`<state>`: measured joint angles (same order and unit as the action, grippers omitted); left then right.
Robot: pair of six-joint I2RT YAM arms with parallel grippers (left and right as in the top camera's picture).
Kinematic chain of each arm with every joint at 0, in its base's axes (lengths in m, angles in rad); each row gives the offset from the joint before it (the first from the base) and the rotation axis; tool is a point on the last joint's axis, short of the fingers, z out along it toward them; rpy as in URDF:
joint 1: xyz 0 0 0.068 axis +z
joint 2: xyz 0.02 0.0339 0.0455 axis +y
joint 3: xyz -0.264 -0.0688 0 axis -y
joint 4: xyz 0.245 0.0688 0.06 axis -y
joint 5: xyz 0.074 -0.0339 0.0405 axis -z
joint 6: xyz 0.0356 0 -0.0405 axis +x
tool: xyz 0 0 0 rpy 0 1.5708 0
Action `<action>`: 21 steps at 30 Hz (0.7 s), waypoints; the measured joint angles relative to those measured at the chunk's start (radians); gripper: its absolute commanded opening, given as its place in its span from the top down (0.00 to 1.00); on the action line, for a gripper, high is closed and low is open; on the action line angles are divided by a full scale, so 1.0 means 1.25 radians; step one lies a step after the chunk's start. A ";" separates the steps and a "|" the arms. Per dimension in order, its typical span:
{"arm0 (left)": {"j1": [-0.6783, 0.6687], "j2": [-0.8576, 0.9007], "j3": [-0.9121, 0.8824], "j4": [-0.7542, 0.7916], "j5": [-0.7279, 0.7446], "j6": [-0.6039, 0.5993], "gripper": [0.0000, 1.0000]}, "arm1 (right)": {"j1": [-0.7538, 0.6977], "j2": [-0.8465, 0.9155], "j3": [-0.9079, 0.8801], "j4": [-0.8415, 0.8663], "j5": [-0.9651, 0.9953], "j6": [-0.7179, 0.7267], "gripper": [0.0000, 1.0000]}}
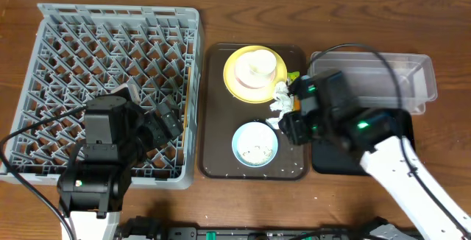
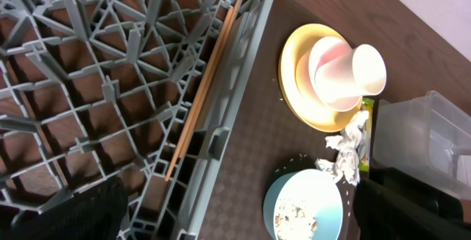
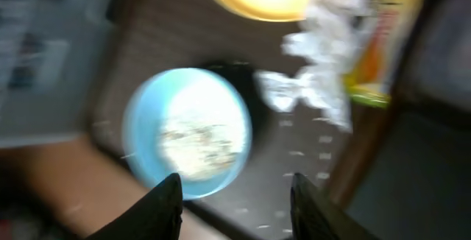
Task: Sort waste into correct bins and load items into the dishwasher
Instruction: 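Reach the right gripper to the white tissue and grasp it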
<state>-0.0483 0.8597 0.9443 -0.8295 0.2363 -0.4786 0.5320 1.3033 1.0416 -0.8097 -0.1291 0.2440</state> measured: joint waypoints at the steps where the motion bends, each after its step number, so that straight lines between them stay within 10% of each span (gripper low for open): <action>1: 0.000 0.001 0.000 -0.001 0.000 0.000 0.02 | 0.020 0.015 0.000 0.007 0.056 0.011 0.48; 21: 0.000 0.016 0.000 0.000 0.000 0.000 0.01 | 0.020 0.309 0.001 0.310 0.278 -0.012 0.48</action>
<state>-0.0483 0.8799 0.9447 -0.8299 0.2363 -0.4786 0.5575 1.6894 1.0424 -0.4217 0.2188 0.2295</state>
